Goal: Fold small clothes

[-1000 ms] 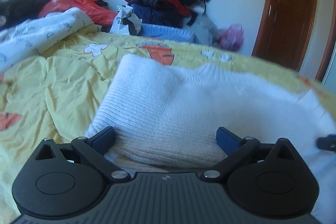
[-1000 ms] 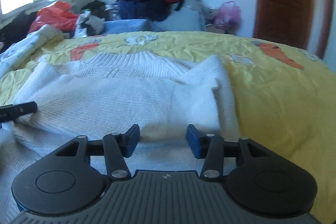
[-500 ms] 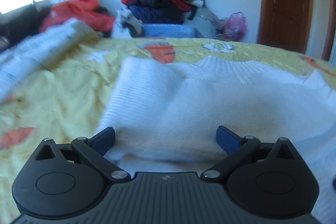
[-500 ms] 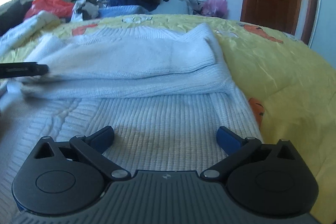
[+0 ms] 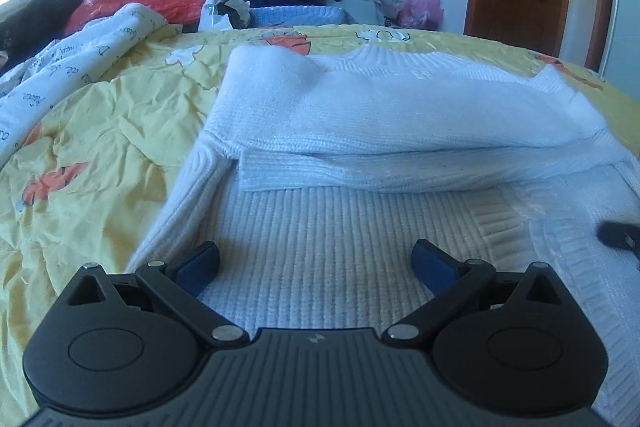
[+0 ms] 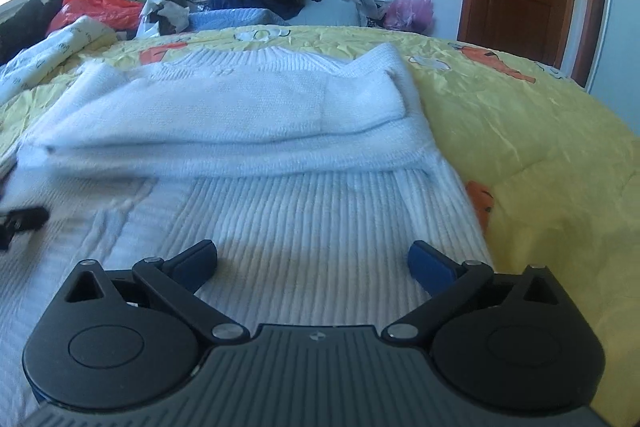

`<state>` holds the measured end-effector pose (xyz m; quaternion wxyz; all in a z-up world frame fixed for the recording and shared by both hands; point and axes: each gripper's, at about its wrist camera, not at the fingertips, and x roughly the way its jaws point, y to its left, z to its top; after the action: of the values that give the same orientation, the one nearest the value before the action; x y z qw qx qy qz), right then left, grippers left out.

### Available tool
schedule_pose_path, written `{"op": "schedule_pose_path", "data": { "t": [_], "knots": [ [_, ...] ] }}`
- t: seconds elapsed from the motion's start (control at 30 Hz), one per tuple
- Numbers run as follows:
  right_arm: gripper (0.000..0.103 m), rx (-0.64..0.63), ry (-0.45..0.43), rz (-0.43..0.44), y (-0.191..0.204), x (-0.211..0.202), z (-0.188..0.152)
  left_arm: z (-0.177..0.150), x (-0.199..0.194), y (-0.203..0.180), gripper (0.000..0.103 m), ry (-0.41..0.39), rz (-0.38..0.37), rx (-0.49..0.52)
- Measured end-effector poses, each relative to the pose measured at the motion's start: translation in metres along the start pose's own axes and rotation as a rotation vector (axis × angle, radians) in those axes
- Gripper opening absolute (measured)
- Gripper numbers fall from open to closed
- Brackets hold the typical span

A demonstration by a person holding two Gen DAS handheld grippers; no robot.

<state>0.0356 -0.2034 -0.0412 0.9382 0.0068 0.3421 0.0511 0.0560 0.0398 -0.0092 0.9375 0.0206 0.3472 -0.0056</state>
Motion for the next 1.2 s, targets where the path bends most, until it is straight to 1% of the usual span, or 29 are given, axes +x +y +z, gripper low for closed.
{"op": "schedule_pose_path", "data": {
  "t": [0.13,0.23,0.33,0.43,0.53,0.6,0.67,0.7,0.77,0.93,1.2],
  "knots": [
    [0.101,-0.017,-0.016,0.011,-0.001,-0.028,-0.026,0.001,-0.001,0.001,0.103,-0.001,-0.007,-0.007],
    [0.102,-0.01,-0.022,0.017,-0.003,-0.04,-0.037,0.002,0.001,0.001,0.103,-0.001,-0.006,-0.005],
    [0.102,-0.011,-0.015,0.021,-0.003,-0.036,-0.035,0.002,-0.002,-0.001,0.103,0.01,0.007,0.003],
    [0.102,-0.015,-0.011,0.022,-0.003,-0.035,-0.035,-0.005,-0.018,-0.005,0.103,0.022,0.037,0.028],
    [0.102,-0.013,-0.013,0.024,-0.003,-0.035,-0.036,-0.021,-0.033,-0.004,0.103,0.001,0.03,0.049],
    [0.102,-0.011,-0.014,0.023,-0.003,-0.036,-0.037,-0.029,-0.038,0.001,0.103,-0.014,0.009,0.034],
    [0.101,-0.013,-0.013,0.023,-0.003,-0.037,-0.037,-0.029,-0.036,0.008,0.103,-0.004,-0.018,-0.004],
    [0.101,-0.014,-0.011,0.021,-0.003,-0.037,-0.036,-0.028,-0.034,0.009,0.103,-0.004,-0.02,-0.006],
    [0.101,-0.027,-0.01,0.016,-0.003,-0.042,-0.041,-0.028,-0.034,0.007,0.103,-0.005,-0.014,0.003],
    [0.102,-0.031,-0.02,0.035,-0.009,-0.056,-0.055,-0.028,-0.033,0.005,0.103,-0.006,-0.012,0.004],
    [0.102,-0.03,-0.019,0.034,-0.005,-0.053,-0.054,-0.029,-0.034,0.005,0.103,-0.006,-0.01,0.004]
  ]
}}
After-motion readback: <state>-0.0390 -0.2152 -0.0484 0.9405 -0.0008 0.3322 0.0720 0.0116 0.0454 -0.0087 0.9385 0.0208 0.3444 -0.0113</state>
